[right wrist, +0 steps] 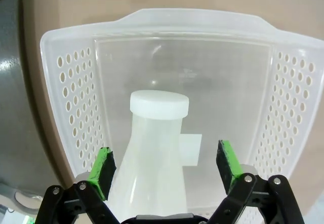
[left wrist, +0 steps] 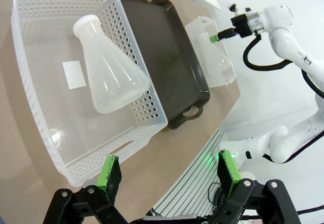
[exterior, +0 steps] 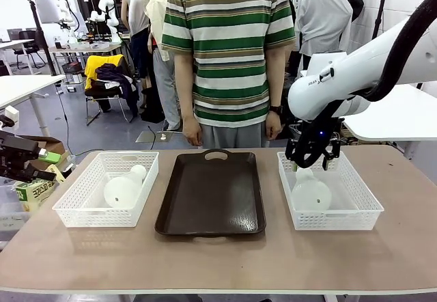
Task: Prepare the laboratory tools.
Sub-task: Pick up the Big flask that the person points to.
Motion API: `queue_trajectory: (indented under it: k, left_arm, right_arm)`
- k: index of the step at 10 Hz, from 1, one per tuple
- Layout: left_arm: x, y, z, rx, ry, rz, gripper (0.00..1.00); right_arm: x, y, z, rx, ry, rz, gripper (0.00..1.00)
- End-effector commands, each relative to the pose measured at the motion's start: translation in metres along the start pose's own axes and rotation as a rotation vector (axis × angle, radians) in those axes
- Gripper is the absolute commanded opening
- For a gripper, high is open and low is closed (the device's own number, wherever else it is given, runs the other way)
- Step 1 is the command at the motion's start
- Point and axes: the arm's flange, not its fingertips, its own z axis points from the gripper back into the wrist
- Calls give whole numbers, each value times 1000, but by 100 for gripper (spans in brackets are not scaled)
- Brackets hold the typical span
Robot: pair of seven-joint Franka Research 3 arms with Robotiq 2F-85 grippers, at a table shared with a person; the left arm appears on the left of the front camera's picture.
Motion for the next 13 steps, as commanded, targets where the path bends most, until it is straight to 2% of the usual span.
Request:
queue_trajectory:
  k: [1,6,12,13]
  left_arm:
    - [0,0,1,-5,-7,-3,100]
    - [0,0,1,-5,-7,-3,100]
    - [0,0,1,-5,-7,-3,100]
    - [0,0,1,-5,-7,-3,100]
  right_arm:
    - [10,2,-2,-11,13,21,100]
    - [13,-1,-18,-33,-55,-5,100]
    - [22,-1,-37,-46,-58,-14,100]
    - [20,2,-36,-43,-79,18,88]
